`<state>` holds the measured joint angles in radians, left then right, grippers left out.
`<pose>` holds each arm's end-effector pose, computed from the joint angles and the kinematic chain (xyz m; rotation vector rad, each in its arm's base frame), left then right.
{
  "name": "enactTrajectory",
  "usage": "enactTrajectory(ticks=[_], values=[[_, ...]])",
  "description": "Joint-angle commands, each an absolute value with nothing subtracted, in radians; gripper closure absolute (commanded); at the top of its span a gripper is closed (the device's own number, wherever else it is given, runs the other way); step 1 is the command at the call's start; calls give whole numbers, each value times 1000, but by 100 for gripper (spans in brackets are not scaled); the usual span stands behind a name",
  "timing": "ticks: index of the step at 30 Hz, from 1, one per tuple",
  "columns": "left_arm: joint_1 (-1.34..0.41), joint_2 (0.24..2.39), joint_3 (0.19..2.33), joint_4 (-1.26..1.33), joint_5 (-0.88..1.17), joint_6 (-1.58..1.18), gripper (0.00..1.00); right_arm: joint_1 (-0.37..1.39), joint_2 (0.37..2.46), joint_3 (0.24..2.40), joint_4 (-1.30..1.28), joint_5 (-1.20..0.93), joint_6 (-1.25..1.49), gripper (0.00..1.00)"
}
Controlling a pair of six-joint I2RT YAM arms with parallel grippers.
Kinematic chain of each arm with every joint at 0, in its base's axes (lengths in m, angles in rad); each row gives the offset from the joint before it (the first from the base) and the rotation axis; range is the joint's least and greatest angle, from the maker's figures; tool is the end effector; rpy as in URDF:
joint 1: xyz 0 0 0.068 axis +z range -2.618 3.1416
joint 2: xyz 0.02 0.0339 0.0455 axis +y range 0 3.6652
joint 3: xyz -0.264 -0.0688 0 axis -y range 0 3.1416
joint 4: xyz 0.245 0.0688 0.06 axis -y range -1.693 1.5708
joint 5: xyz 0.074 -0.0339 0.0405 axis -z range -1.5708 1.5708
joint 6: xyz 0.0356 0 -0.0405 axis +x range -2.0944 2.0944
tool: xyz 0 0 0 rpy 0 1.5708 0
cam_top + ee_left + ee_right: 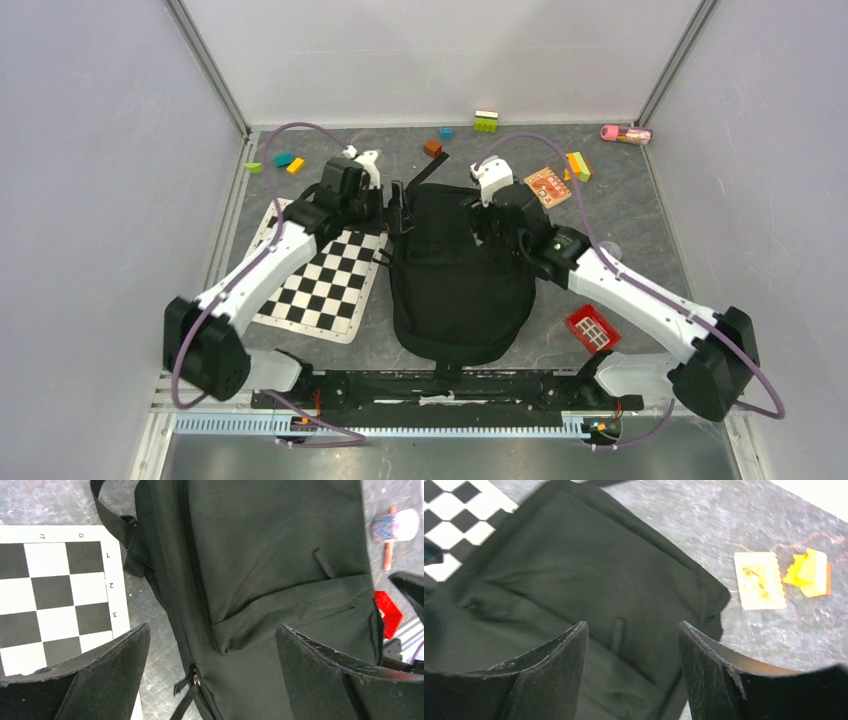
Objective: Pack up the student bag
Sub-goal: Adjust the student bag at the center of the board.
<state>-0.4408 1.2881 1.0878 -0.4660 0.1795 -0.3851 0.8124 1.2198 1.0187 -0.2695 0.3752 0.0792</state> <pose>0.2542 -0.1270 0.3097 0.1647 2.2988 -0.6387 0.1998 0.1919 0.3227 -0.4990 1.9483 0.1861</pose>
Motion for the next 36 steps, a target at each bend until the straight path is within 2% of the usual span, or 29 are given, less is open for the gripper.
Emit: enactTrajectory(ticks=[1,7,13,15,19,23,26,29,34,35,36], values=[[-452,1411,1204,-495,211,-315,0,712,1311,1052,-282,273,47,29],[-450,1564,1264,-539,107,-318,0,650,1442,1111,-329,234,11,36],[-449,1598,1191,-429,235,-345,2,642,1472,1103,-337,169,9,43],[-450,1616,1193,-423,263,-355,6,643,1481,1094,-331,145,13,44],[-449,1651,1192,-417,312,-381,26,643,1494,1066,-313,107,34,41],[-450,1653,1185,-416,317,-392,40,643,1490,1022,-290,88,59,44],[-450,1653,1180,-416,321,-399,50,643,1484,1004,-291,99,60,53],[-450,1654,1180,-414,338,-399,54,643,1471,992,-293,108,64,67],[-450,1655,1177,-411,350,-402,76,643,1459,994,-285,96,81,96],[-450,1656,1175,-409,351,-405,81,643,1459,995,-280,87,89,100],[-450,1654,1174,-408,354,-406,86,644,1455,995,-272,79,99,100]])
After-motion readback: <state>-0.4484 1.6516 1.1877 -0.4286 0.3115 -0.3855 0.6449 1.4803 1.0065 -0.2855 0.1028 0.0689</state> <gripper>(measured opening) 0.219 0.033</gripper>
